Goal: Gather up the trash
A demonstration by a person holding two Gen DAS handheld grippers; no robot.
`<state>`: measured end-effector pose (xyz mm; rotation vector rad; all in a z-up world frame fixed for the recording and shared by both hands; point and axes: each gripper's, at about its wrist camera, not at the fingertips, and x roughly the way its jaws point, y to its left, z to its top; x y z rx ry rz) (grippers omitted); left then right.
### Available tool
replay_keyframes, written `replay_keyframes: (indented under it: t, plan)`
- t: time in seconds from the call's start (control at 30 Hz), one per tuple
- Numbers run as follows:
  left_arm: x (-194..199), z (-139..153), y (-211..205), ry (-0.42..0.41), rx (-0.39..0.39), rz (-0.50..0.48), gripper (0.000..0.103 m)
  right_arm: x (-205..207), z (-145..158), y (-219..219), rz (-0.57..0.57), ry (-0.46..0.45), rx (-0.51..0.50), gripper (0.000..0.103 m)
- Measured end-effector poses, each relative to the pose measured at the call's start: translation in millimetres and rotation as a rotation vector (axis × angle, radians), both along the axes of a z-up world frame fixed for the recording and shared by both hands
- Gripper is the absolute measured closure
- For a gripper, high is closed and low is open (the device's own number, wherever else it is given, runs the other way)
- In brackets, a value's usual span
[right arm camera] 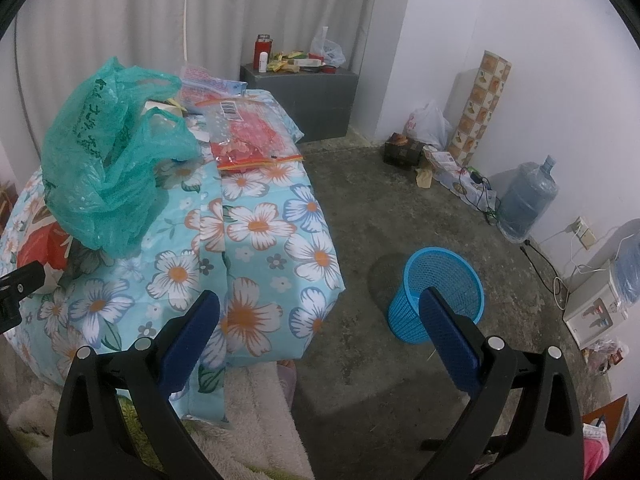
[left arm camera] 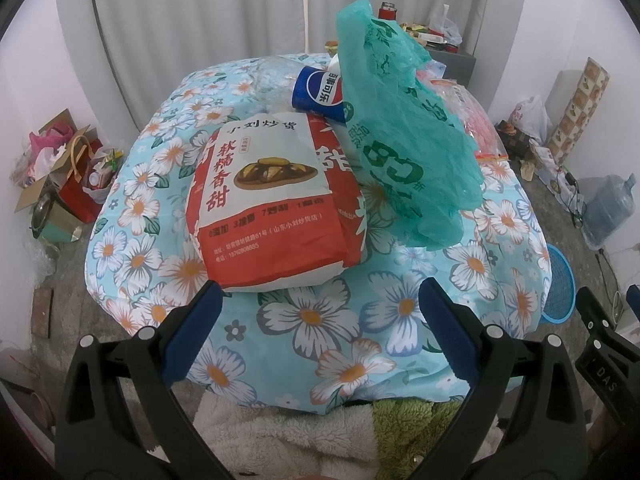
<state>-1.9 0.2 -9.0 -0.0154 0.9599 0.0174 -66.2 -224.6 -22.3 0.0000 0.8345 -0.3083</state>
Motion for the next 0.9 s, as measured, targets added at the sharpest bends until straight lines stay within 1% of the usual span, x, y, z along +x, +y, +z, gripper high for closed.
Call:
replay_keyframes:
  t: [0.6, 0.9]
  plan:
    - [3, 1, 3, 0.011, 0.005, 0.011, 0.009, 1, 3, 1, 0.011, -0.001, 0.002, 0.006]
    - [4, -4, 9, 0.021, 0.012, 0.026, 0.009, 11, 4, 12, 0.048, -0.007, 0.016, 0.006]
